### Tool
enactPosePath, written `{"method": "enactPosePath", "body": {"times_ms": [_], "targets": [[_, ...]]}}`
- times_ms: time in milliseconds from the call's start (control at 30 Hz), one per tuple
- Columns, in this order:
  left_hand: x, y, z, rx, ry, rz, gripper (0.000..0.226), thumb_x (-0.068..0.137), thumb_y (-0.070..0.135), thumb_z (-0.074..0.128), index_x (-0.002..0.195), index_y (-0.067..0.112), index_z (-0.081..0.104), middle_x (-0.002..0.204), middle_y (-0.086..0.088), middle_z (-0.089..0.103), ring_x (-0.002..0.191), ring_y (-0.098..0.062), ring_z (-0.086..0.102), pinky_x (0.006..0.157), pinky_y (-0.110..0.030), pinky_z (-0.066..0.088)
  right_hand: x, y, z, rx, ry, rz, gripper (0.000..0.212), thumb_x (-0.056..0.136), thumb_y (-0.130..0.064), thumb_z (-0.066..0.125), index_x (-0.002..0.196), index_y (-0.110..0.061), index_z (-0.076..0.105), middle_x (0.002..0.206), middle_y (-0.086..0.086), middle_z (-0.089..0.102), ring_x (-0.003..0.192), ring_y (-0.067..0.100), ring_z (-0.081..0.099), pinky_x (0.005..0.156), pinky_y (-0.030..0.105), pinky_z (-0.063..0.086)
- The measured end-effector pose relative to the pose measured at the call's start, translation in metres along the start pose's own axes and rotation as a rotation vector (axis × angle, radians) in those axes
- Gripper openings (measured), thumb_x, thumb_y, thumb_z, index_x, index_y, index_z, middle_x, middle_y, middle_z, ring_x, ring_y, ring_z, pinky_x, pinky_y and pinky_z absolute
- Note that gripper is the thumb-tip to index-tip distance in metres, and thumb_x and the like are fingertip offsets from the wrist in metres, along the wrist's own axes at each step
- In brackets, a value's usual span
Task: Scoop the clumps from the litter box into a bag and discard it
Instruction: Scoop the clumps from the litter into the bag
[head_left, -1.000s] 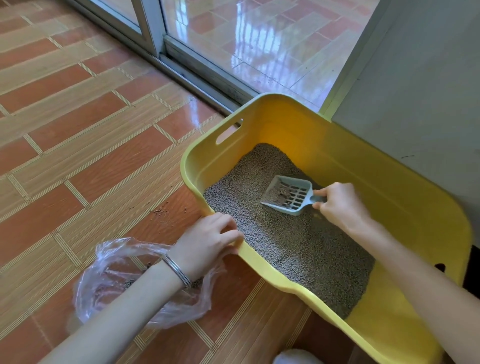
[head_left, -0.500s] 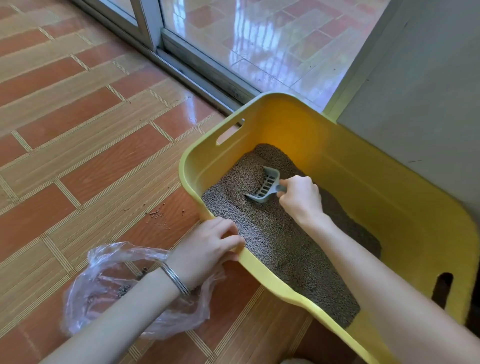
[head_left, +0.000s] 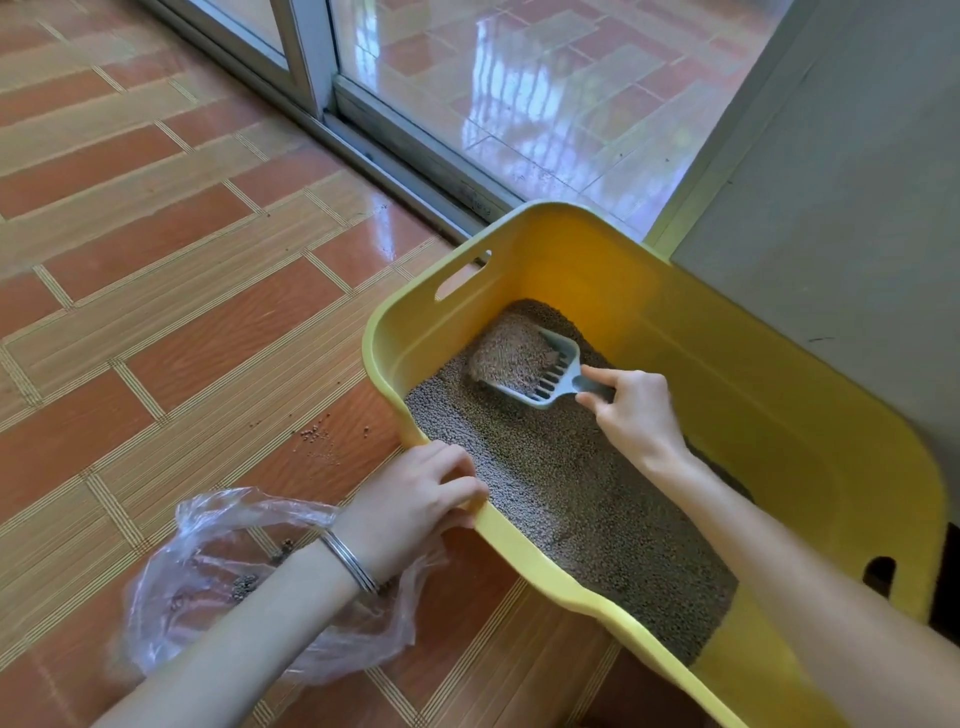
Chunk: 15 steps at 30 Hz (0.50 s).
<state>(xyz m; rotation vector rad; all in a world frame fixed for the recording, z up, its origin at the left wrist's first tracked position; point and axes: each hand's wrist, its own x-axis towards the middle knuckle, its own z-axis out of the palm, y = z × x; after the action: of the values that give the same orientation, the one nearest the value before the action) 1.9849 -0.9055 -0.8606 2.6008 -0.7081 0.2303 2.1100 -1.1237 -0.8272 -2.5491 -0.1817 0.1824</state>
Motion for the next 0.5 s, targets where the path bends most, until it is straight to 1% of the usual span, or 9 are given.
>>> {"method": "enactPosePath", "body": {"times_ms": [33, 67, 100, 133, 200, 233, 300, 400, 500], "targets": [[0.000, 0.000, 0.000, -0.001, -0.005, -0.002, 0.028, 0.085, 0.039, 0.048, 0.088, 0.018, 0.066, 0.088, -0.001, 0.058, 0.081, -0.014, 0.049, 0.075, -0.023, 0.037, -0.002, 0.002, -0.005, -0.002, -0.005, -0.004, 0.041, 0.084, -0.011, 0.067, 0.123, -0.008, 0.058, 0.119, 0.008, 0.064, 0.066, 0.019, 0.064, 0.062, 0.016, 0.050], [-0.001, 0.000, 0.000, -0.003, -0.012, -0.005, 0.028, 0.085, 0.039, 0.048, 0.089, 0.018, 0.066, 0.088, -0.001, 0.058, 0.080, -0.015, 0.051, 0.075, -0.024, 0.037, -0.005, 0.004, -0.008, 0.002, -0.013, -0.002, 0.041, 0.084, -0.010, 0.067, 0.123, -0.007, 0.057, 0.120, 0.008, 0.063, 0.073, 0.020, 0.066, 0.066, 0.021, 0.052], [-0.001, 0.000, 0.000, -0.002, -0.019, -0.008, 0.028, 0.085, 0.039, 0.047, 0.089, 0.018, 0.066, 0.089, -0.001, 0.058, 0.079, -0.016, 0.052, 0.074, -0.024, 0.038, -0.008, 0.005, -0.012, 0.002, -0.022, -0.003, 0.041, 0.083, -0.010, 0.067, 0.123, -0.007, 0.057, 0.120, 0.009, 0.063, 0.072, 0.021, 0.066, 0.064, 0.021, 0.051], [-0.001, 0.000, -0.001, 0.000, -0.028, -0.012, 0.028, 0.086, 0.039, 0.047, 0.090, 0.018, 0.066, 0.089, -0.001, 0.058, 0.079, -0.017, 0.054, 0.073, -0.025, 0.040, -0.010, 0.007, -0.014, -0.004, -0.030, -0.008, 0.041, 0.083, -0.009, 0.067, 0.123, -0.007, 0.057, 0.119, 0.009, 0.063, 0.068, 0.020, 0.065, 0.059, 0.017, 0.050], [-0.001, 0.001, -0.002, 0.017, -0.041, -0.008, 0.029, 0.087, 0.039, 0.046, 0.091, 0.018, 0.066, 0.090, -0.001, 0.058, 0.077, -0.018, 0.055, 0.071, -0.028, 0.045, -0.013, 0.011, -0.019, 0.004, -0.037, -0.018, 0.041, 0.082, -0.007, 0.068, 0.122, -0.005, 0.058, 0.114, 0.012, 0.065, 0.054, 0.011, 0.056, 0.050, 0.010, 0.044], [-0.001, 0.001, -0.002, 0.029, -0.046, -0.002, 0.029, 0.087, 0.039, 0.046, 0.092, 0.018, 0.065, 0.089, -0.001, 0.058, 0.077, -0.019, 0.056, 0.068, -0.029, 0.047, -0.015, 0.013, -0.021, 0.015, -0.037, -0.017, 0.041, 0.082, -0.007, 0.068, 0.121, -0.005, 0.058, 0.111, 0.013, 0.067, 0.050, 0.006, 0.052, 0.049, 0.008, 0.043], [-0.001, 0.002, -0.003, 0.048, -0.054, 0.011, 0.029, 0.088, 0.039, 0.045, 0.093, 0.017, 0.064, 0.089, -0.002, 0.058, 0.075, -0.020, 0.056, 0.066, -0.030, 0.048, -0.018, 0.018, -0.026, 0.028, -0.036, -0.005, 0.041, 0.081, -0.009, 0.070, 0.121, -0.007, 0.059, 0.109, 0.012, 0.068, 0.052, 0.005, 0.054, 0.050, 0.008, 0.044], [-0.001, 0.003, -0.005, 0.064, -0.069, 0.017, 0.028, 0.089, 0.039, 0.045, 0.095, 0.017, 0.062, 0.090, -0.003, 0.058, 0.076, -0.021, 0.056, 0.064, -0.032, 0.051, -0.025, 0.022, -0.034, 0.003, -0.057, 0.009, 0.041, 0.081, -0.013, 0.069, 0.121, -0.010, 0.059, 0.110, 0.009, 0.068, 0.059, 0.019, 0.063, 0.048, 0.014, 0.043], [0.000, 0.004, -0.007, 0.095, -0.083, 0.038, 0.030, 0.089, 0.037, 0.044, 0.093, 0.015, 0.063, 0.089, -0.005, 0.059, 0.073, -0.023, 0.057, 0.062, -0.032, 0.051, -0.034, 0.025, -0.043, -0.018, -0.046, -0.006, 0.039, 0.082, -0.014, 0.069, 0.121, -0.011, 0.060, 0.103, 0.006, 0.070, 0.055, 0.012, 0.057, 0.047, 0.012, 0.040]]}}
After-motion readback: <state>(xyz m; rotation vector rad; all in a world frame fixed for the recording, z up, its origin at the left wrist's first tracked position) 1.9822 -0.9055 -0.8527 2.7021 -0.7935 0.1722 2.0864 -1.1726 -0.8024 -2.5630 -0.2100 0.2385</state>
